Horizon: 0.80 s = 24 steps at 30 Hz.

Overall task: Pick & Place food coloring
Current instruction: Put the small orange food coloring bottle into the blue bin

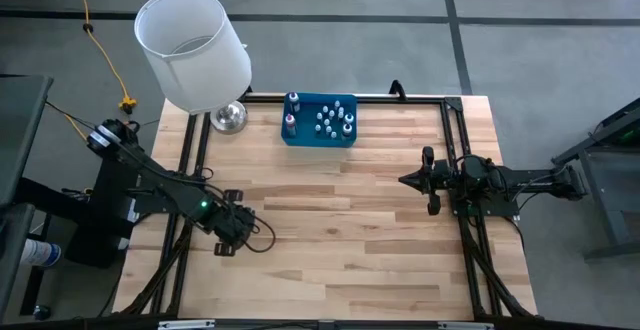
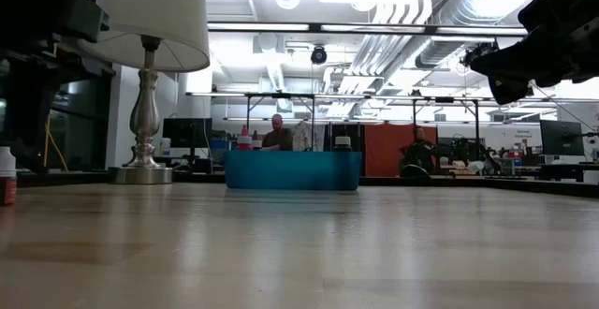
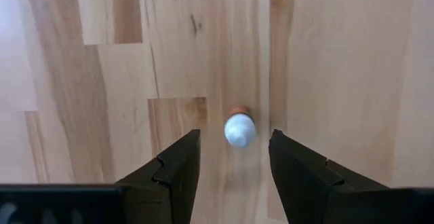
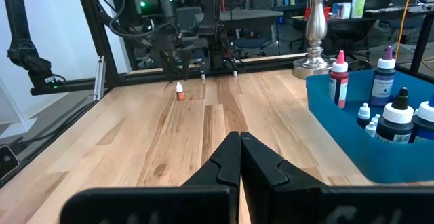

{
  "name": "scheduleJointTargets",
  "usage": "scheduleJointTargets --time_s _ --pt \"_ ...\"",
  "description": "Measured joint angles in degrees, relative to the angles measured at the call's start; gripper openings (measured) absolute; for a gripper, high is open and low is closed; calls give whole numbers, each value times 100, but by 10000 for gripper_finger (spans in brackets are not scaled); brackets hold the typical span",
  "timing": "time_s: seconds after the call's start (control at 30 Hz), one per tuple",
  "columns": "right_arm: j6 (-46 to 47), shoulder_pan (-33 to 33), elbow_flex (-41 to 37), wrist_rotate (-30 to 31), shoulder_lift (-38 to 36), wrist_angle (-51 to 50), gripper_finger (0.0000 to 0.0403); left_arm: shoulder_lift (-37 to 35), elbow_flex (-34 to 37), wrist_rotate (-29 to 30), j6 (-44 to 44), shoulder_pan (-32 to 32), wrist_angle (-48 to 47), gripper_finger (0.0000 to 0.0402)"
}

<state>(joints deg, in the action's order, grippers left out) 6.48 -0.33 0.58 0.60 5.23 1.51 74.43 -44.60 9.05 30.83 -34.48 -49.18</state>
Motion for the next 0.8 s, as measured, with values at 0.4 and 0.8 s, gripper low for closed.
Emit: scheduleJointTargets --time_s 0.4,0.8 --pt "-2 -1 0 0 0 1 0 16 147 60 -2 0 168 168" --pt "-4 0 0 0 0 -1 0 16 333 49 -6 0 337 168"
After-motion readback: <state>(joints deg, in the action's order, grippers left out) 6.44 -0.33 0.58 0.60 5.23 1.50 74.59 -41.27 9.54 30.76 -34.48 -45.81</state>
